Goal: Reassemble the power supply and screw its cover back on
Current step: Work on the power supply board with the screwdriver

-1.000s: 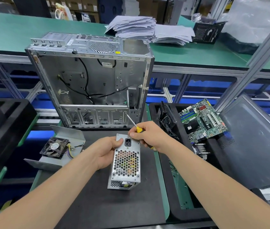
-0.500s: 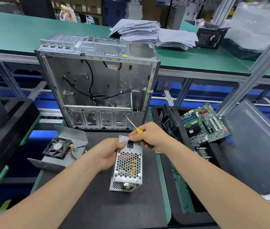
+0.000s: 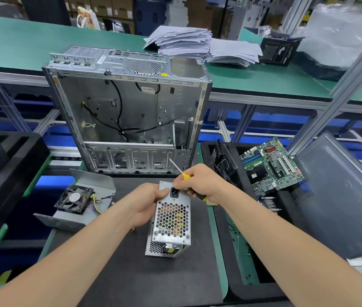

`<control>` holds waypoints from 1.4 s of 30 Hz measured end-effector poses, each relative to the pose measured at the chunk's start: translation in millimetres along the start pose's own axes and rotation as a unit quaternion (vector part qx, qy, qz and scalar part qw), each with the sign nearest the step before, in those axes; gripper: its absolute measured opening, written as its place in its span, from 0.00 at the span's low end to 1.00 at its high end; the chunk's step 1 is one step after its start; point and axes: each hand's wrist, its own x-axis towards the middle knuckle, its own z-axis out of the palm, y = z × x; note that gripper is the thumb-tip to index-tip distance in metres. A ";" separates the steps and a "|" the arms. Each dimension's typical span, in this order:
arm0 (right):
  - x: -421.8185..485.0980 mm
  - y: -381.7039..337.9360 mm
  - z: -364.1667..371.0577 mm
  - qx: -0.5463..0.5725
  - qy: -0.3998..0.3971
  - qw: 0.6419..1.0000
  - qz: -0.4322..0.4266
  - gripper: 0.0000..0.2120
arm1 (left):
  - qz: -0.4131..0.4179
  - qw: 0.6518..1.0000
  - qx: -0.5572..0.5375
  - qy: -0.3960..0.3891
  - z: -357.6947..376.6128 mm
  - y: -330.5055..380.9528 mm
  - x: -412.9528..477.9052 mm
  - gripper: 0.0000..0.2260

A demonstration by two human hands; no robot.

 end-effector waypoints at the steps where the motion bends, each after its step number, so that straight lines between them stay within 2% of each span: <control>1: 0.0 -0.1 0.6 0.005 0.006 1.000 0.002 0.04 | 0.001 1.000 0.002 0.000 0.1 0.0 0.5 0.12; 4: 0.1 -0.6 1.9 0.034 0.016 0.999 0.018 0.03 | 0.003 1.000 0.006 -0.005 0.4 -0.4 2.0 0.12; 8: -0.2 -3.3 2.1 0.064 0.024 0.997 0.041 0.06 | 0.000 1.000 0.004 0.003 -0.7 -1.0 5.5 0.12; 13: -2.4 -6.4 1.3 0.086 0.006 0.995 0.059 0.05 | -0.003 0.999 0.038 0.013 0.4 1.0 8.2 0.13; 20: -0.9 -5.1 -0.9 0.096 -0.015 0.992 0.074 0.06 | -0.032 0.999 0.021 0.004 -3.5 4.9 5.9 0.14; 25: 4.5 -4.2 3.2 0.126 -0.020 0.985 0.115 0.07 | -0.024 0.999 0.037 -0.009 -9.1 6.7 3.7 0.14; 28: 5.2 -3.7 3.9 0.139 -0.022 0.982 0.127 0.08 | -0.003 0.998 0.064 0.009 -8.3 5.8 4.5 0.15; 34: -5.0 -9.1 5.1 0.092 0.023 0.993 0.066 0.09 | 0.027 0.994 0.083 0.060 -3.2 0.9 10.9 0.15; 38: -16.8 -23.9 4.1 0.005 0.062 0.998 0.009 0.10 | 0.041 0.990 0.084 0.101 4.0 -2.5 16.7 0.16; 42: -32.4 -38.5 -1.6 -0.094 0.051 0.993 -0.053 0.12 | 0.048 0.987 0.089 0.128 9.5 -3.8 18.7 0.14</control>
